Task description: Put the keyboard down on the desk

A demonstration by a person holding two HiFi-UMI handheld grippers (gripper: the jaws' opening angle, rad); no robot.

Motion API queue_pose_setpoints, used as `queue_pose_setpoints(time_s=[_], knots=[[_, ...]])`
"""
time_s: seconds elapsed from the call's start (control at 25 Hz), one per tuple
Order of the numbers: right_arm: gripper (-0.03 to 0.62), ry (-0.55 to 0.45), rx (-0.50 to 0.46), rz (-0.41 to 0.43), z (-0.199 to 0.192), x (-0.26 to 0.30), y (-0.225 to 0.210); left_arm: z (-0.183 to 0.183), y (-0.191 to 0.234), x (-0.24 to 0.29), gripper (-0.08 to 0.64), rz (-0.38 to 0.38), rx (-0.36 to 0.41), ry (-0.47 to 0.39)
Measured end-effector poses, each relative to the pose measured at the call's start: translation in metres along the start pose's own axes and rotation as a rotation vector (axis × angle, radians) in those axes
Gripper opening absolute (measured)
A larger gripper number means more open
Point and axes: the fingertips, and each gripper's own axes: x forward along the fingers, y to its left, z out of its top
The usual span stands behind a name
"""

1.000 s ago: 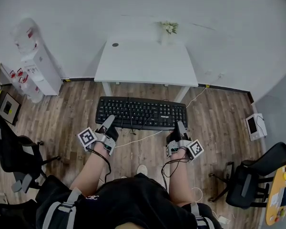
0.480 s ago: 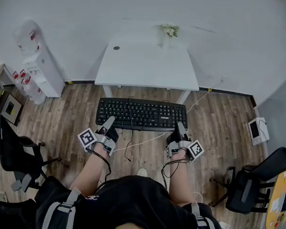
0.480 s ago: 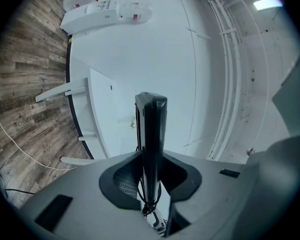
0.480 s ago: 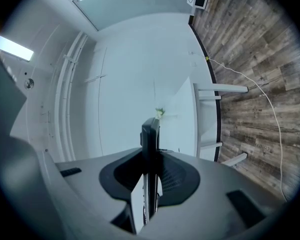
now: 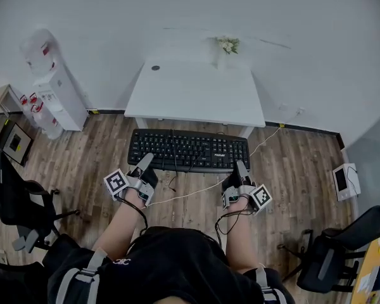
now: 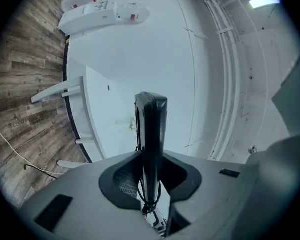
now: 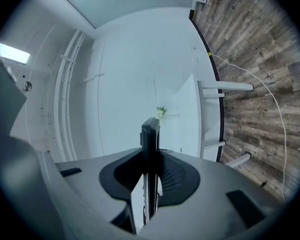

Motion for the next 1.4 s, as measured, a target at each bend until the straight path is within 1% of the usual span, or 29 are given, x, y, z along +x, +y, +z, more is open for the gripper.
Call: queue_pose_setpoints(time_s=[0.2, 0.4, 0.56, 0.76, 0.92, 1.12, 1.4], knots=[[0.069, 0.015, -0.001, 0.010, 0.003, 0.006, -0.001, 0.000, 0.001, 0.001, 0.083, -0.011, 0.011, -0.022], [0.069, 0.034, -0.009, 0.003, 0.004, 0.011, -0.001, -0.001, 0.002, 0.000, 0.083, -0.011, -0.006, -0.038], [0.069, 0.037, -0.005, 0.004, 0.003, 0.012, -0.005, 0.001, 0.005, 0.003, 0.084, -0.012, 0.006, -0.043], [0.069, 0.032, 0.002, -0.005, 0.022, 0.024, -0.015, -0.004, 0.015, 0.023, 0.084, -0.010, 0.007, -0.037], [0.069, 0.042, -0.022, 0.013, 0.009, 0.022, -0.015, 0.002, 0.019, 0.011, 0.084, -0.033, 0.007, -0.030], [0.069, 0.055, -0.031, 0.013, 0.040, 0.083, -0.017, 0.023, 0.028, 0.074, 0.084, -0.034, 0.005, -0.036], [0.069, 0.034, -0.029, 0.014, 0.066, 0.141, -0.023, 0.048, 0.039, 0.135, 0.084, -0.039, -0.004, -0.015]])
